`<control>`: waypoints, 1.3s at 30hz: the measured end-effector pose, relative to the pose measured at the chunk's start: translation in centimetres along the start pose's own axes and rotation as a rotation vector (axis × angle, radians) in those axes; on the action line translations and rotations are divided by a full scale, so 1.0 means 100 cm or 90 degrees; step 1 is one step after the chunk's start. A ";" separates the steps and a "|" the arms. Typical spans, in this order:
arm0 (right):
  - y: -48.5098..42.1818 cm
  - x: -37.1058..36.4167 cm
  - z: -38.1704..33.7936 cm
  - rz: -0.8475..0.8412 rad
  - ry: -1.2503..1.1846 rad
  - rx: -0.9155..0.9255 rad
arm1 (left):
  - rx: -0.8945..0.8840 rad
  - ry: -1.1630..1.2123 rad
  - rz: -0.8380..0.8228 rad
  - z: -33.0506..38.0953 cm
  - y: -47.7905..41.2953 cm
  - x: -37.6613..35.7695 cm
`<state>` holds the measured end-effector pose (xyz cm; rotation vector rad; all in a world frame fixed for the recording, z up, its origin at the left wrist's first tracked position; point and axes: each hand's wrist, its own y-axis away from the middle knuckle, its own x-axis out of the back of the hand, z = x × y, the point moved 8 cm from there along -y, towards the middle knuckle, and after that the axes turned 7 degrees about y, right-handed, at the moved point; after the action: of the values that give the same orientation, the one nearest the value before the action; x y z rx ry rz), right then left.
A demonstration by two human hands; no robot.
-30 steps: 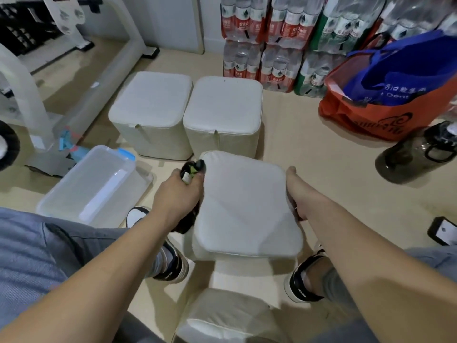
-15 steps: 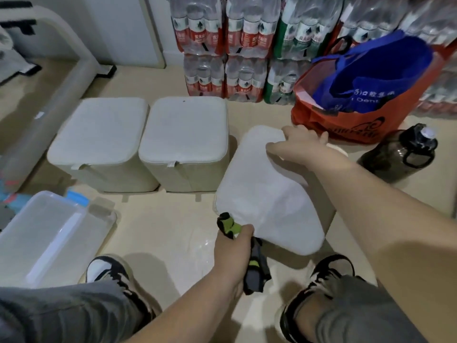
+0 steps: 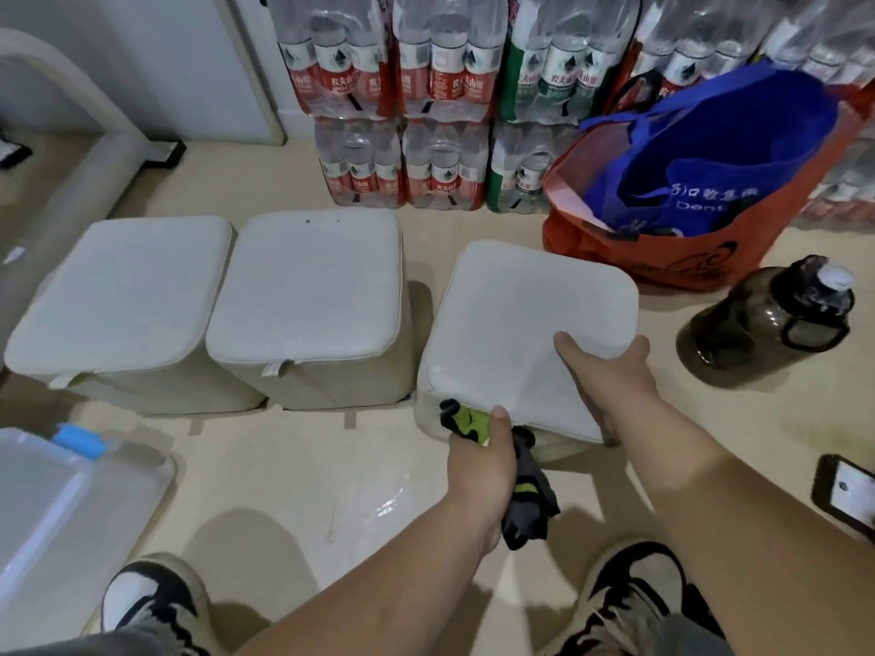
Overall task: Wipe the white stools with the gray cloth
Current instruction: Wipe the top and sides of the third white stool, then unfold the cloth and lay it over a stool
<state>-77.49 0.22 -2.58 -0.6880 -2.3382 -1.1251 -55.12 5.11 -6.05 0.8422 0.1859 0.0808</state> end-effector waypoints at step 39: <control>0.340 -0.108 -0.253 -0.644 0.151 0.445 | -0.389 -0.336 -0.111 0.329 0.191 0.185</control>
<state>-43.89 -4.31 25.11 0.9075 -2.6021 -0.5359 -30.54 -3.72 27.21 0.2147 -0.2562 -0.2397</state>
